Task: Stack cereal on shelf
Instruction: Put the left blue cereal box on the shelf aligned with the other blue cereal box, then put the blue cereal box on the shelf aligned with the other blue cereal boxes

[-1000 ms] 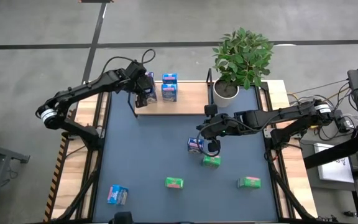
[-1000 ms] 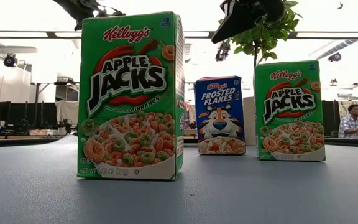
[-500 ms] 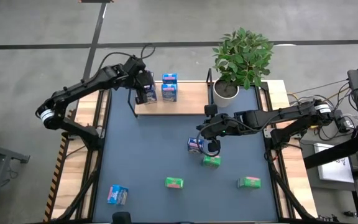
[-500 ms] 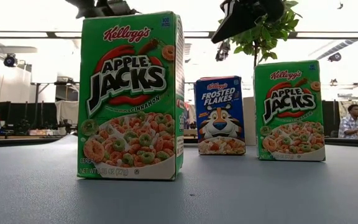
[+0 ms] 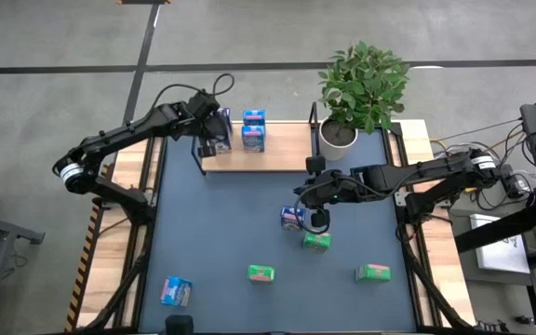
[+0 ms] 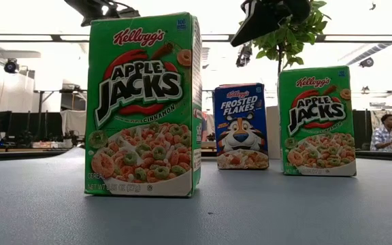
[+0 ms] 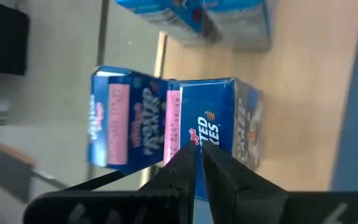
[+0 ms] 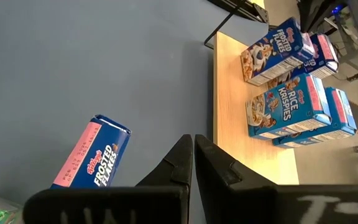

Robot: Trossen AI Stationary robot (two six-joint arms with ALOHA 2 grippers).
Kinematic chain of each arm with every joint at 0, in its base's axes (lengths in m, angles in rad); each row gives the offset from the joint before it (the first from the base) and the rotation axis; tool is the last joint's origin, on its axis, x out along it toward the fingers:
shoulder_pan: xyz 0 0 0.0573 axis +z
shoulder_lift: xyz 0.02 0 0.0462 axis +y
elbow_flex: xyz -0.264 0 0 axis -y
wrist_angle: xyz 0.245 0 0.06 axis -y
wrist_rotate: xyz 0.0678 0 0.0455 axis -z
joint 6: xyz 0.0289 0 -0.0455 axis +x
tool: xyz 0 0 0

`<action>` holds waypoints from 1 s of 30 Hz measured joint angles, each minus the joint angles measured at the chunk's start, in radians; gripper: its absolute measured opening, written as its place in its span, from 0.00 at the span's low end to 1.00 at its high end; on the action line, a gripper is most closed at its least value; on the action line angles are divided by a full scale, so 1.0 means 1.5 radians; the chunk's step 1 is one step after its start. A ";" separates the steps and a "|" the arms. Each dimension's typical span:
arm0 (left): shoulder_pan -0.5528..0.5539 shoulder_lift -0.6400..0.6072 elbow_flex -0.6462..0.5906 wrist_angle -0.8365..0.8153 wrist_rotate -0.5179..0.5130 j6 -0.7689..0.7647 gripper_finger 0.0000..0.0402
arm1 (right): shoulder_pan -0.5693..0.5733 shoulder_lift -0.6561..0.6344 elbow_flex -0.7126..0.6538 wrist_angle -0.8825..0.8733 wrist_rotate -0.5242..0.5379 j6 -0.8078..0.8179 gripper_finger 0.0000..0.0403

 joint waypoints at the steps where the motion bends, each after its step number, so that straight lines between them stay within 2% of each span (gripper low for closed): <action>1: 0.000 0.000 0.000 0.000 -0.008 0.017 0.03 | 0.000 0.000 0.000 0.000 0.000 0.000 0.02; 4: 0.000 0.000 -0.001 0.003 -0.010 0.047 0.02 | 0.000 0.000 0.000 0.001 0.000 0.003 0.02; 17: 0.000 0.000 0.029 -0.012 0.009 0.021 0.01 | 0.000 0.000 0.000 0.001 0.000 0.001 0.02; 22: -0.011 -0.001 0.069 -0.055 0.013 -0.040 0.01 | 0.000 0.000 0.000 0.001 0.000 0.001 0.02; 24: -0.025 -0.009 0.083 -0.071 0.037 -0.090 0.01 | 0.000 0.000 0.000 0.000 0.000 0.001 0.02; 27: -0.058 -0.035 0.087 -0.077 0.109 -0.153 0.01 | 0.000 0.000 0.000 0.000 0.000 0.018 0.02; 30: -0.107 -0.073 0.063 -0.052 0.162 -0.208 0.01 | 0.001 0.000 0.000 -0.004 -0.002 0.049 0.02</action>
